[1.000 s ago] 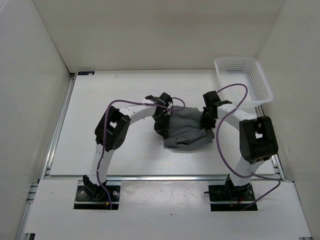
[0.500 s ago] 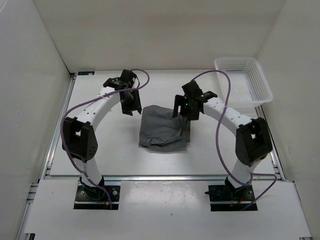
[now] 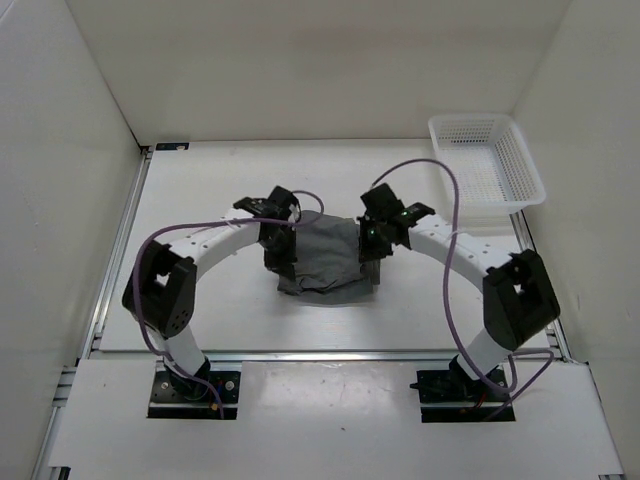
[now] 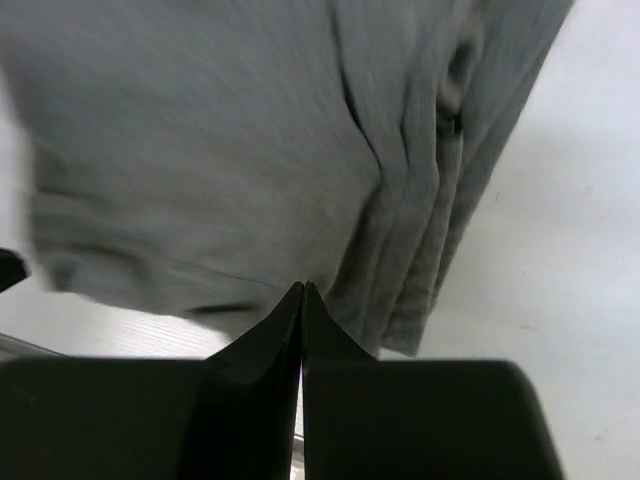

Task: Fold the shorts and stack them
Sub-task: Fold the shorts

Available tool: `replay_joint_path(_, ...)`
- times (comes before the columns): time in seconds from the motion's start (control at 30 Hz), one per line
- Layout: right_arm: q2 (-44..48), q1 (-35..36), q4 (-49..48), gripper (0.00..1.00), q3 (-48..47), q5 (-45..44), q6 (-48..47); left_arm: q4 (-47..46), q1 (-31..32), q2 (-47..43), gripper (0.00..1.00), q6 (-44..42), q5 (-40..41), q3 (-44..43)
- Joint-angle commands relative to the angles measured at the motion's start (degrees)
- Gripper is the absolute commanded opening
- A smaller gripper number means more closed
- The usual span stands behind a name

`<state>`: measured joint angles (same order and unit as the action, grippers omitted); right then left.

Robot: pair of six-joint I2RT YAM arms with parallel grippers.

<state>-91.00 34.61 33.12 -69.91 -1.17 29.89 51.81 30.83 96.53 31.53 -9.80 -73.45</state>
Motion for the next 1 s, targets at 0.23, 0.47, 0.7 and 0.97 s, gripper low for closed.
replay_joint_path(0.23, -3.94, 0.63, 0.44, 0.00, 3.21, 1.00, 1.14, -3.30, 4.59, 5.61, 0.11, 0.73, 0.66, 0.07)
replay_joint_path(0.47, 9.69, 0.63, 8.62, 0.70, -5.67, -17.34, 0.53, 11.19, 4.59, -2.29, 0.20, -2.09, 9.35, -15.39)
replay_joint_path(0.7, 22.86, 0.11, 15.28, 0.93, -6.38, -33.43, 0.42, 19.12, 2.58, -15.11, 0.99, -1.56, 18.77, -24.54)
replay_joint_path(0.97, 34.92, 0.11, 20.83, 0.93, 1.78, -49.09, 7.18, 12.71, -2.00, -34.11, 1.00, -0.50, 23.42, -17.70)
